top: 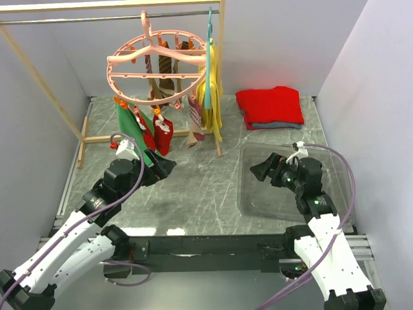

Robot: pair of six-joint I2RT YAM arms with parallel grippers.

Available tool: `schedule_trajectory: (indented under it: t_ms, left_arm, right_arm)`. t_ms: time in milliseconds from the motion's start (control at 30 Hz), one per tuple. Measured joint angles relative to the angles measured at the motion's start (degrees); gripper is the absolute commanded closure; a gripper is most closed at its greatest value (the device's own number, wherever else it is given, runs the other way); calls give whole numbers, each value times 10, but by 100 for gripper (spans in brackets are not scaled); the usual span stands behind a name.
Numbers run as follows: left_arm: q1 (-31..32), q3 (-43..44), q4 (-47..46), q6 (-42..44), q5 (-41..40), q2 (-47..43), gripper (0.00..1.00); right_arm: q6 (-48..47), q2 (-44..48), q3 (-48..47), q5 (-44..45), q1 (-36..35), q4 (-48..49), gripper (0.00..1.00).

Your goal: Remove the socks clipped to the hanger

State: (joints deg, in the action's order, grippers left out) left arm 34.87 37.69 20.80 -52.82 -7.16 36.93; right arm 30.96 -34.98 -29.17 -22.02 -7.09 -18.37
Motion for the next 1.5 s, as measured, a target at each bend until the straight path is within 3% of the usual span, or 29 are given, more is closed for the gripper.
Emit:
schedule_trajectory:
  t_ms: [400, 633, 933, 1200, 1500]
  left_arm:
    - [0, 0, -4, 16, 51, 18, 4]
    - [0, 8, 1, 29, 68, 32, 3]
    - [0, 65, 32, 46, 65, 27, 3]
    - [0, 75, 44, 50, 63, -7, 1]
    - [0, 128, 57, 57, 70, -11, 3]
  right_arm:
    - [-7, -14, -2, -49, -19, 53, 0]
    - [-28, -144, -104, 52, -185, 70, 0]
    - [-40, -286, -175, 171, -282, 146, 0]
    - [-82, -378, -231, 197, -311, 258, 16]
    - [-102, -438, -228, 193, -332, 434, 21]
